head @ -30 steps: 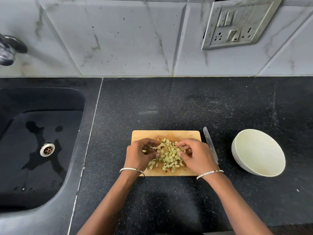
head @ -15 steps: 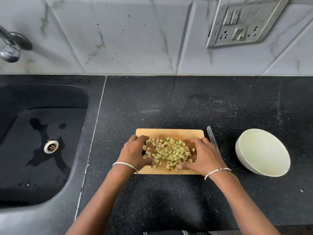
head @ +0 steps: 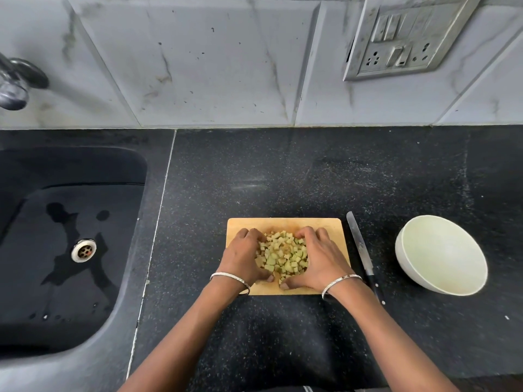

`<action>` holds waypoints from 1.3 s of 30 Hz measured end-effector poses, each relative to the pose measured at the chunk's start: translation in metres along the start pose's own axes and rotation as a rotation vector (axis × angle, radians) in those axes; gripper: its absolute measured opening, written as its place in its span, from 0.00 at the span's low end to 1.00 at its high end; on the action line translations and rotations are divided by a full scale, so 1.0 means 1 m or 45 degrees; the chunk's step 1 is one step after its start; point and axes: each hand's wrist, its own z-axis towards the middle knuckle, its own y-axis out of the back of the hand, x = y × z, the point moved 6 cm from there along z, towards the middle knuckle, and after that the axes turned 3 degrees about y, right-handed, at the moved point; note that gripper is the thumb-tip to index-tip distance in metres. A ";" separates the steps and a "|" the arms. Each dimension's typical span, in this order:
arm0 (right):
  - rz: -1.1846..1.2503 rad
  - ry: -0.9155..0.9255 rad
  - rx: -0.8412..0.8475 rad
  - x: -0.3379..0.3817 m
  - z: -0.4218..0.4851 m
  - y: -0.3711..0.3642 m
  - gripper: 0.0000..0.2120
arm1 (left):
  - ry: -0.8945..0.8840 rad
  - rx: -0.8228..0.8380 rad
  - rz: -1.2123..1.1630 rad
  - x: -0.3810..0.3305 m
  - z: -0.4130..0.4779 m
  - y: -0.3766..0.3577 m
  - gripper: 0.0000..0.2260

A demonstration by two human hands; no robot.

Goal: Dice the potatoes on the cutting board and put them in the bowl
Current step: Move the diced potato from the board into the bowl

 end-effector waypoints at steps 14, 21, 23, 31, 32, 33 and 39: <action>0.021 0.029 0.002 0.016 0.005 -0.001 0.47 | -0.062 0.024 0.003 -0.024 0.011 -0.010 0.35; 0.155 0.027 -0.027 0.012 0.006 0.005 0.38 | -0.050 0.060 -0.064 -0.029 0.012 -0.007 0.32; 0.180 0.028 -0.039 0.010 0.006 0.007 0.36 | -0.056 0.072 -0.067 -0.031 0.012 -0.006 0.32; 0.372 0.003 -0.064 0.000 0.005 0.013 0.30 | -0.053 0.103 -0.139 -0.038 0.011 0.000 0.29; 0.387 0.000 -0.064 -0.001 0.003 0.015 0.29 | -0.060 0.108 -0.143 -0.041 0.011 0.001 0.29; 0.402 -0.001 -0.062 -0.001 0.002 0.017 0.28 | -0.068 0.115 -0.145 -0.043 0.011 0.001 0.29; 0.462 -0.004 -0.065 -0.006 -0.004 0.031 0.24 | -0.109 0.161 -0.107 -0.062 0.011 0.014 0.25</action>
